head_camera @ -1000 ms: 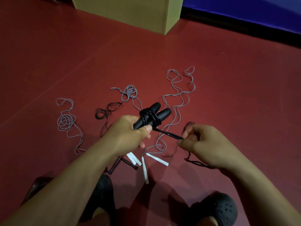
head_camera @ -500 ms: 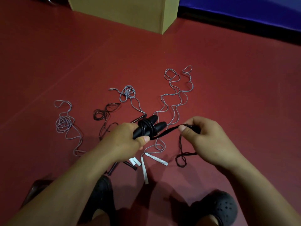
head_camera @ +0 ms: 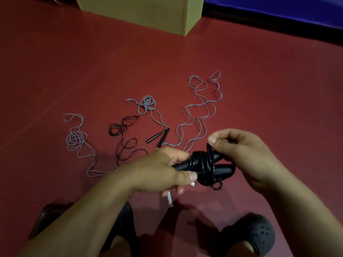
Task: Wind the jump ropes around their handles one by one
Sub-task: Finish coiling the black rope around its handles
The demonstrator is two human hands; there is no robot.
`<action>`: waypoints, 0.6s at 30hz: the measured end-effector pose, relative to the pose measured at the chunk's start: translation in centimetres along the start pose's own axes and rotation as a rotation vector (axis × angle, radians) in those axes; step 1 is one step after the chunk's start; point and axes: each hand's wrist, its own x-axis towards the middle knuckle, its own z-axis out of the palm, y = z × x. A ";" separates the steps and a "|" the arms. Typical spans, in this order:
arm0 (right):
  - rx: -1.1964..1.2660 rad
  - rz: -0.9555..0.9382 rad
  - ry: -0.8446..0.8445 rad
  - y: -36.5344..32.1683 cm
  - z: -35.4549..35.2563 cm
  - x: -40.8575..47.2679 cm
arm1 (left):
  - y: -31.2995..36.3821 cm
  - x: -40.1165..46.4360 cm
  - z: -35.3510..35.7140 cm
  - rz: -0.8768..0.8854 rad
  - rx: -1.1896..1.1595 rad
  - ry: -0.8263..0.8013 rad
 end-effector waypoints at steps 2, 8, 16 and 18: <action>0.137 0.111 -0.072 -0.3 -0.2 0.1 | 0.1 -0.2 -0.1 0.028 -0.056 -0.039; 0.489 0.217 -0.210 -0.8 -0.6 0.2 | 0.4 -0.2 -0.2 0.135 -0.238 -0.136; 0.095 -0.010 -0.398 0.8 0.6 0.8 | 0.1 0.7 0.3 0.228 -0.546 -0.108; 0.028 -0.026 -0.198 0.9 0.9 0.6 | 0.0 0.9 0.4 0.230 -0.573 -0.054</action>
